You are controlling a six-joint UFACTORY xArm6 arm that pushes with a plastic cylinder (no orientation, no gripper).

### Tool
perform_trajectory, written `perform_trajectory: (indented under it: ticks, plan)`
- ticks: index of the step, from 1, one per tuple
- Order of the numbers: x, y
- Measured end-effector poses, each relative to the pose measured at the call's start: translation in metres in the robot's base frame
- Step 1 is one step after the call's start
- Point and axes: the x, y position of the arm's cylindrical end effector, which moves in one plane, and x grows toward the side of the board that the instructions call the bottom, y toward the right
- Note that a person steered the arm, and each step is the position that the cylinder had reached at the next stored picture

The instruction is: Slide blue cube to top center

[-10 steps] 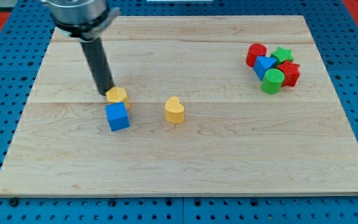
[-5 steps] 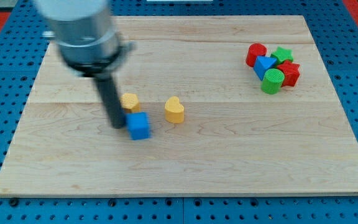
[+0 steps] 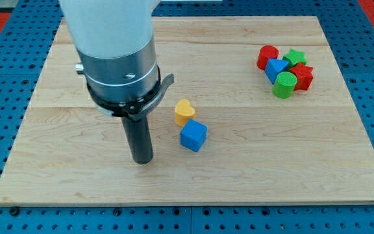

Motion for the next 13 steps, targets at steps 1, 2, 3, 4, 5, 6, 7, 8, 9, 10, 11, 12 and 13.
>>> perform_trajectory:
  ticks: [1, 2, 3, 4, 5, 6, 7, 8, 9, 10, 11, 12, 13]
  plan:
    - [0.004, -0.003]
    - [0.005, 0.010]
    - [0.007, 0.053]
    - [-0.001, 0.084]
    - [-0.011, 0.084]
    - [-0.028, 0.078]
    - [-0.059, 0.084]
    - [-0.096, 0.088]
    - [-0.114, 0.109]
    - [-0.106, 0.191]
    - [-0.111, 0.245]
    - [-0.101, 0.219]
    - [-0.093, 0.163]
